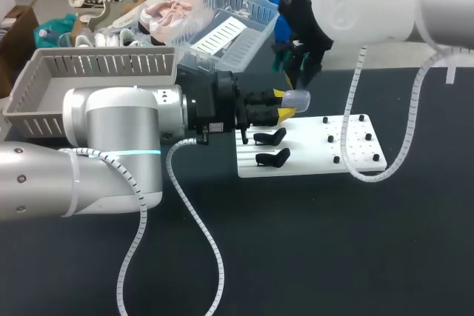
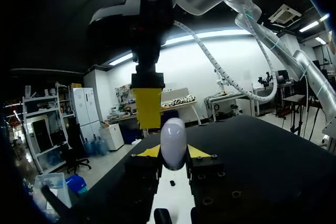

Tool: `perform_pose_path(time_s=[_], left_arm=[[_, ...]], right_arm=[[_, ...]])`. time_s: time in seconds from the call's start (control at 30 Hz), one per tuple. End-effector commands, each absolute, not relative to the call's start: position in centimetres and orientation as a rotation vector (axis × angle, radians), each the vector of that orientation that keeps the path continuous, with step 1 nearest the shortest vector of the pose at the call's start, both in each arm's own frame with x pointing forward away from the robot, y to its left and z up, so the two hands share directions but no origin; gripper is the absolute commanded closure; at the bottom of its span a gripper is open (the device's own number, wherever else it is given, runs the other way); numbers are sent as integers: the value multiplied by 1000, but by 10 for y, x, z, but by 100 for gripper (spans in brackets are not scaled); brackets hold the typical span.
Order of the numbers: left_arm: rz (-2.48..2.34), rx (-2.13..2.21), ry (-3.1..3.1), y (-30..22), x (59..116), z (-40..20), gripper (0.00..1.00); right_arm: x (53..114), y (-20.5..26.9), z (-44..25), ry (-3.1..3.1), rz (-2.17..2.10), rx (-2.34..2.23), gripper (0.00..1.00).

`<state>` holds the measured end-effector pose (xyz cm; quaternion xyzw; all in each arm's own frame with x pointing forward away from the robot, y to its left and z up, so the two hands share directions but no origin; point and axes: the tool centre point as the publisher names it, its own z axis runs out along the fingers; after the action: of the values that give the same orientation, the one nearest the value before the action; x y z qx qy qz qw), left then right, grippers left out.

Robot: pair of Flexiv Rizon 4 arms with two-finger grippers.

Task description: Pick up each earbud case from the left stands, insert the matching earbuds, close the lid, and place the case in the box.

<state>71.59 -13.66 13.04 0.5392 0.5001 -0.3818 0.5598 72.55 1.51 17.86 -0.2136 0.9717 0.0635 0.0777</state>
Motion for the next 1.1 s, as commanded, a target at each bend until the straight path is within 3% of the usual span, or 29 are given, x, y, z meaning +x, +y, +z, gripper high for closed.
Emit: perform_pose_path(time_s=[0.03,0.47,1.1], left_arm=[[-898,1267,1177,-137,716,130,100],[-898,1267,1177,-137,716,130,100],[-607,1229,1287,-25,761,137,100]], right_arm=[[717,11,177,2887,197,-625,78],[705,-13,186,2844,241,-494,77],[682,-37,182,2828,289,-352,79]])
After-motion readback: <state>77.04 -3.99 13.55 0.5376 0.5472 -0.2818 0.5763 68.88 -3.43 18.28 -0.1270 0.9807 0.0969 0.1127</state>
